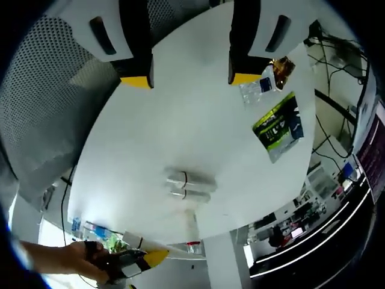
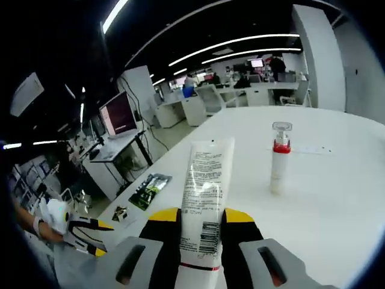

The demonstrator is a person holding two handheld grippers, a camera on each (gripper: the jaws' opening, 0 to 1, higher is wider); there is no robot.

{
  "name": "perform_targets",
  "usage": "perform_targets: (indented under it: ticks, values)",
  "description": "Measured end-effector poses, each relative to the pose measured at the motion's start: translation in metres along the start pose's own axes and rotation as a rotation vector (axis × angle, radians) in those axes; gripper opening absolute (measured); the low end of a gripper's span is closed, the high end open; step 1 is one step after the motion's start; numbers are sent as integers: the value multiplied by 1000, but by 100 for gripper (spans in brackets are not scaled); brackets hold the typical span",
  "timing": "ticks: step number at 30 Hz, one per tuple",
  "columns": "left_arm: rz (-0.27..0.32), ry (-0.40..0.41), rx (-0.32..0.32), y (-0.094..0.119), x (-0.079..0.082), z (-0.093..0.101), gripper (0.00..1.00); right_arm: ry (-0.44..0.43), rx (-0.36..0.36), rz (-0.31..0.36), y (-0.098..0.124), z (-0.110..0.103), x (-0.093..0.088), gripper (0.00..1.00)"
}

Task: Arrange the skincare products in the storage area until every visible bottle or jar stands upright without overlapping.

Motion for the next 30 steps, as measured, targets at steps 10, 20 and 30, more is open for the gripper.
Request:
perform_targets:
  ticks: [10,20,30]
  values:
    - [-5,206,-92,-1,8,-7,57,-16,46,65,18,-32,-17,17]
    - [85,385,-183,12,27,-11,56,-43,133,66,21,-62,-34,17]
    - [281,760,-355,23,63,-6,49,-14,271,55,12,-90,-40,17]
Point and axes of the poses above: the point that each gripper's makers call its tool centre point, and the gripper's own axes: y roughly backward along the fingers, z roughly to its right, x roughly out of its top, the point moved 10 cm from there along y, roughly backward along the fingers, and after that the axes turned 15 degrees about x, right-handed, at the moved point
